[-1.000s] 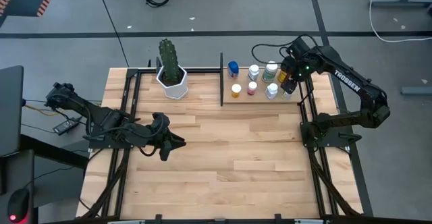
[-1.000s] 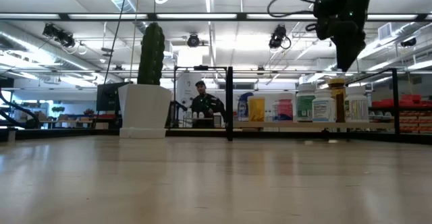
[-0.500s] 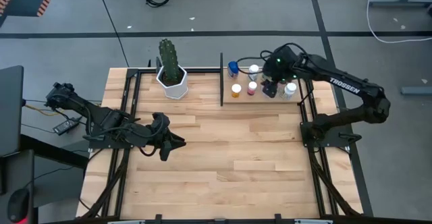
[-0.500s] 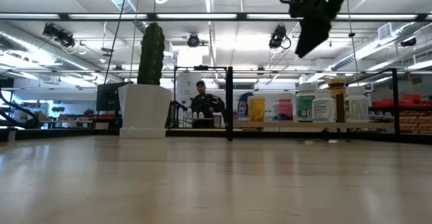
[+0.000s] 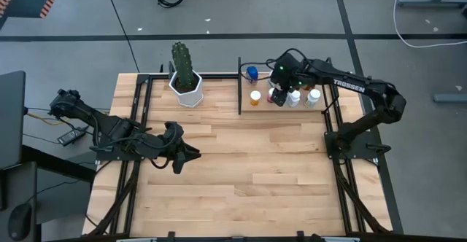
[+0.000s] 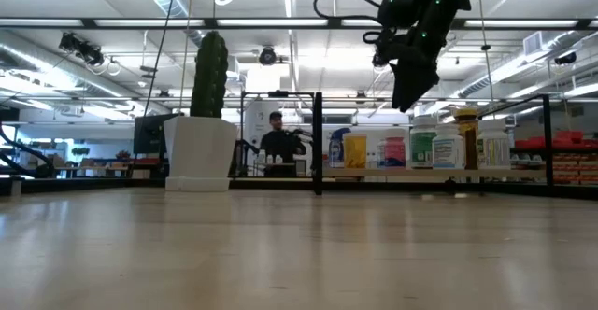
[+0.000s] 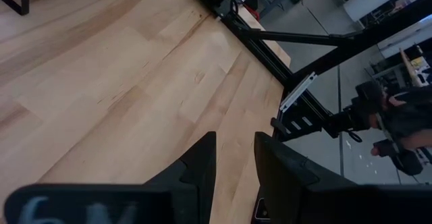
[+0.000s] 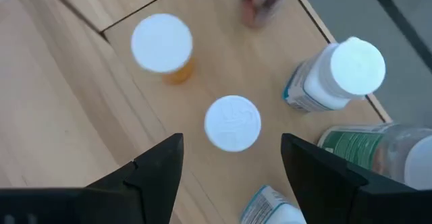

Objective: Pick and place medicine bottles onto shelf by color
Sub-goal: Adjust the pink pill bottle on the shelf

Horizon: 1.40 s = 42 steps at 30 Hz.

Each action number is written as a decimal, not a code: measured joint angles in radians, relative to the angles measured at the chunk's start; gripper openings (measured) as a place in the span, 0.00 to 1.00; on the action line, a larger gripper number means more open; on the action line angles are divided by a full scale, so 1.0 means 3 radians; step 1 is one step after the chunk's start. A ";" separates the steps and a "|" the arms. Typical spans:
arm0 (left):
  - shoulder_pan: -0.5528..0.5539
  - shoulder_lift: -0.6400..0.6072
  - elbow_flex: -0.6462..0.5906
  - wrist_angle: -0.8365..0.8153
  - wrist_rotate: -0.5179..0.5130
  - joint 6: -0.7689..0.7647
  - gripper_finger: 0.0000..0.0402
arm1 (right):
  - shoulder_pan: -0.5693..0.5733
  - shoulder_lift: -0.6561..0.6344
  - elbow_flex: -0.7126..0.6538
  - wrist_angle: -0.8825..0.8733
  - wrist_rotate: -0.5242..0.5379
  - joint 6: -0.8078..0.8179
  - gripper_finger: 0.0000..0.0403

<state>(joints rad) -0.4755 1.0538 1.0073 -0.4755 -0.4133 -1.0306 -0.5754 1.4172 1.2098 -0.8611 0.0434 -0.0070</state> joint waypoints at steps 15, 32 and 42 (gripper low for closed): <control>0.0000 0.0000 0.0000 -0.0004 0.0023 0.0272 0.27 | -0.0116 0.0163 -0.0004 0.0154 -0.0171 0.0133 0.74; 0.0000 0.0000 0.0000 -0.0037 0.0024 0.0277 0.27 | -0.0105 0.0498 -0.0006 0.0176 -0.0059 0.0153 0.75; 0.0000 0.0000 0.0000 -0.0034 0.0147 0.0243 0.27 | -0.0103 0.0525 -0.0005 0.0149 0.0039 0.0092 0.75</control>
<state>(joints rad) -0.4755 1.0538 1.0073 -0.4858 -0.3693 -0.9577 -0.6064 1.5748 1.2083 -0.8163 0.0550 0.0204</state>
